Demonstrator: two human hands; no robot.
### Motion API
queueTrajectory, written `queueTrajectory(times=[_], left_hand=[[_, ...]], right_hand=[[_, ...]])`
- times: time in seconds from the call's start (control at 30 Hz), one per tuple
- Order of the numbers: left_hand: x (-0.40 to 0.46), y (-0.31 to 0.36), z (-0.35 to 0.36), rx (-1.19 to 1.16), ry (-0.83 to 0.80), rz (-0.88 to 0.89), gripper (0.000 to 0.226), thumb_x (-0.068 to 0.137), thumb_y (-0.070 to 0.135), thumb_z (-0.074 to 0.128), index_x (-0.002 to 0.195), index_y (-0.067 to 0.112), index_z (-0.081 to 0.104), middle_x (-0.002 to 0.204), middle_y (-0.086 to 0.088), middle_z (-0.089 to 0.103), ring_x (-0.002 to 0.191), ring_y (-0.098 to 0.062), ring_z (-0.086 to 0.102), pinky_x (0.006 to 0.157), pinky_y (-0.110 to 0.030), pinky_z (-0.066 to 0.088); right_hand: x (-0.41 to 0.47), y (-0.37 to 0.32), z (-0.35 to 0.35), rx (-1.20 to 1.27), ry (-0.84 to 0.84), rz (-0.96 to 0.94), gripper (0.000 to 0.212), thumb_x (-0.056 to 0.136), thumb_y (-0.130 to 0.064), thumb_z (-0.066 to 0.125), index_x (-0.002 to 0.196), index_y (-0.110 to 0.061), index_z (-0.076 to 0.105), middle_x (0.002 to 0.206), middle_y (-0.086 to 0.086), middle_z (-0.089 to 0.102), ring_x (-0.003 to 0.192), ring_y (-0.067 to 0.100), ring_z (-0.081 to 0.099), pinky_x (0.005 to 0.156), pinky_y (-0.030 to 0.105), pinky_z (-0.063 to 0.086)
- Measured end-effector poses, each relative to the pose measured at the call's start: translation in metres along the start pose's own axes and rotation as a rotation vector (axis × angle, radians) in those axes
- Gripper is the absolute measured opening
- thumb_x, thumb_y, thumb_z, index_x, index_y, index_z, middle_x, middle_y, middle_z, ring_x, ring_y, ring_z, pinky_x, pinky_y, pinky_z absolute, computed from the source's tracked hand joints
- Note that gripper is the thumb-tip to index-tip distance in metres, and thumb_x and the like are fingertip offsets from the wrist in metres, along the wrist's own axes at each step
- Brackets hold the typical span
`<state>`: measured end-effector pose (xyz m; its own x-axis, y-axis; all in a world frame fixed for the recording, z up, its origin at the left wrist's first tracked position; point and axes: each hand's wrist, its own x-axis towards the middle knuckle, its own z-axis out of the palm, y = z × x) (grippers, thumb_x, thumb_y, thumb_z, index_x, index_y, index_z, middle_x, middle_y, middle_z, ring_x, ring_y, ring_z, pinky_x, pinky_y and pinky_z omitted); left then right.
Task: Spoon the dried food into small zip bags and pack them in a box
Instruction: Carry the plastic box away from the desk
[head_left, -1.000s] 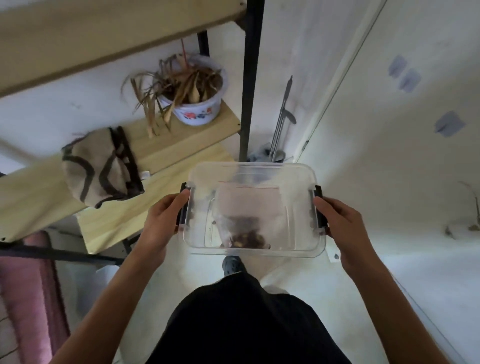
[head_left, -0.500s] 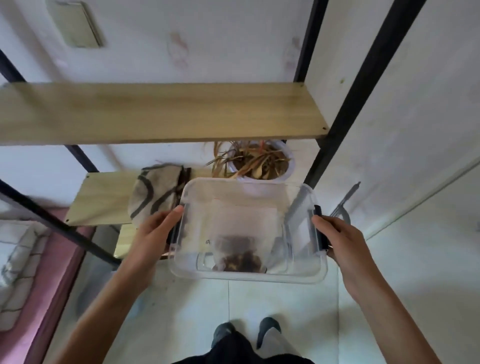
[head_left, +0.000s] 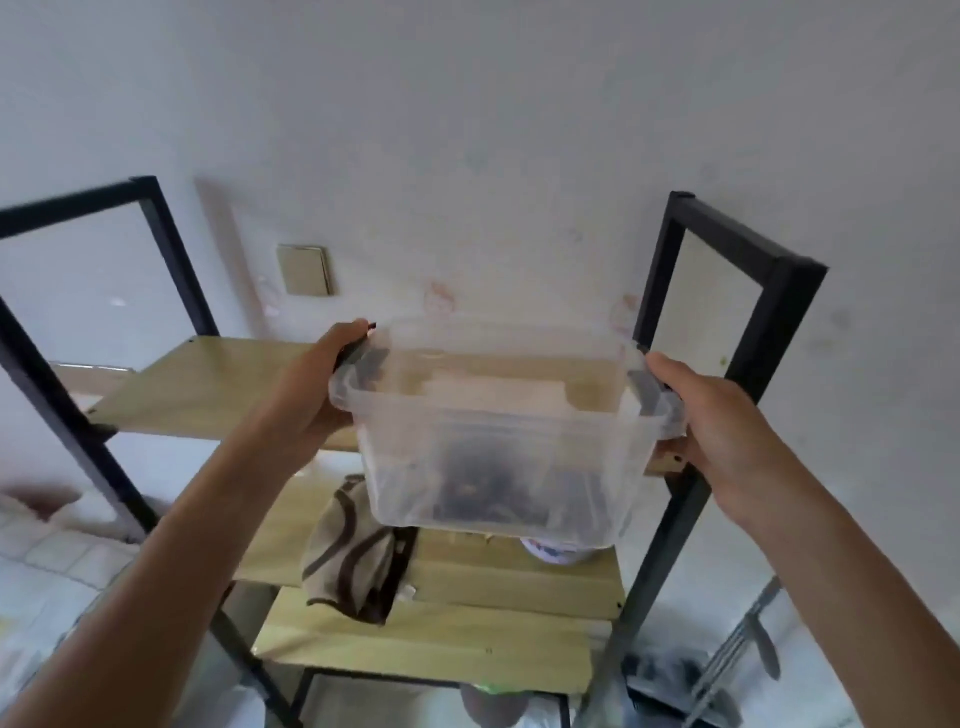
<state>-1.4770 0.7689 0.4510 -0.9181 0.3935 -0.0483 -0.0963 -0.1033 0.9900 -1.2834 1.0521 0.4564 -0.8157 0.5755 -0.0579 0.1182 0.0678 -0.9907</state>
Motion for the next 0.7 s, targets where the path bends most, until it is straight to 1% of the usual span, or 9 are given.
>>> queueTrajectory(times=[0.07,0.13,0.2,0.27,0.33,0.4,0.5,0.6,0.7], left_hand=[[0.020,0.016,0.002,0.003,0.001,0.014,0.025,0.100,0.039,0.060,0.093,0.018,0.070,0.074,0.001,0.066,0.056,-0.009,0.062,0.053,-0.022,0.048],[0.039,0.025,0.004,0.031,0.017,0.050,0.029,0.090,0.045,0.067,0.097,0.018,0.072,0.076,0.001,0.068,0.056,-0.010,0.063,0.057,-0.026,0.047],[0.059,0.029,0.008,0.038,0.024,0.074,0.031,0.089,0.047,0.067,0.099,0.018,0.073,0.078,0.000,0.068,0.058,-0.012,0.061,0.058,-0.028,0.045],[0.077,0.027,0.014,0.034,0.014,0.068,0.027,0.094,0.043,0.064,0.099,0.018,0.071,0.078,-0.001,0.066,0.060,-0.014,0.059,0.060,-0.030,0.042],[0.096,0.021,0.017,0.039,0.028,0.051,0.027,0.097,0.041,0.062,0.100,0.015,0.069,0.080,-0.004,0.064,0.061,-0.016,0.056,0.059,-0.030,0.041],[0.112,0.012,0.019,0.090,0.062,0.033,0.035,0.097,0.043,0.063,0.110,0.011,0.068,0.087,-0.007,0.065,0.063,-0.019,0.057,0.055,-0.029,0.043],[0.128,-0.002,0.021,0.153,0.106,0.015,0.044,0.098,0.046,0.064,0.119,0.008,0.064,0.096,-0.010,0.069,0.066,-0.021,0.058,0.049,-0.026,0.044],[0.137,-0.015,0.024,0.172,0.122,-0.007,0.046,0.098,0.049,0.064,0.120,0.009,0.065,0.104,-0.013,0.071,0.074,-0.023,0.062,0.058,-0.031,0.050],[0.141,-0.018,0.024,0.191,0.154,-0.028,0.044,0.096,0.052,0.065,0.114,0.012,0.068,0.112,-0.016,0.074,0.079,-0.024,0.065,0.067,-0.036,0.055]], right_hand=[[0.019,-0.015,0.003,0.007,0.066,-0.015,0.036,0.092,-0.053,0.062,0.094,-0.021,0.080,0.089,0.000,0.079,0.085,0.018,0.073,0.071,0.033,0.056],[0.036,-0.028,0.004,0.013,0.121,-0.030,0.030,0.092,-0.051,0.063,0.090,-0.024,0.076,0.087,-0.003,0.077,0.090,0.020,0.070,0.083,0.038,0.053],[0.056,-0.038,0.006,0.018,0.148,-0.053,0.026,0.095,-0.047,0.062,0.086,-0.025,0.070,0.085,0.000,0.073,0.086,0.022,0.068,0.079,0.037,0.053],[0.076,-0.041,0.010,0.002,0.173,-0.054,0.027,0.096,-0.045,0.061,0.088,-0.019,0.068,0.085,0.003,0.071,0.082,0.023,0.067,0.077,0.038,0.054],[0.095,-0.040,0.015,-0.026,0.185,-0.047,0.031,0.097,-0.042,0.061,0.089,-0.013,0.066,0.075,0.004,0.065,0.073,0.022,0.063,0.070,0.036,0.053],[0.110,-0.034,0.020,-0.050,0.198,-0.025,0.027,0.097,-0.040,0.060,0.090,-0.015,0.065,0.072,0.003,0.060,0.069,0.020,0.059,0.066,0.034,0.051],[0.125,-0.020,0.026,-0.079,0.207,0.023,0.025,0.100,-0.036,0.057,0.080,-0.020,0.057,0.075,0.002,0.056,0.066,0.020,0.055,0.062,0.032,0.046],[0.134,-0.004,0.028,-0.103,0.202,0.040,0.028,0.100,-0.037,0.055,0.077,-0.020,0.056,0.076,0.003,0.053,0.066,0.020,0.051,0.061,0.032,0.042],[0.136,-0.001,0.028,-0.102,0.203,0.043,0.030,0.099,-0.040,0.054,0.078,-0.019,0.056,0.078,0.002,0.051,0.068,0.019,0.049,0.061,0.032,0.041]])
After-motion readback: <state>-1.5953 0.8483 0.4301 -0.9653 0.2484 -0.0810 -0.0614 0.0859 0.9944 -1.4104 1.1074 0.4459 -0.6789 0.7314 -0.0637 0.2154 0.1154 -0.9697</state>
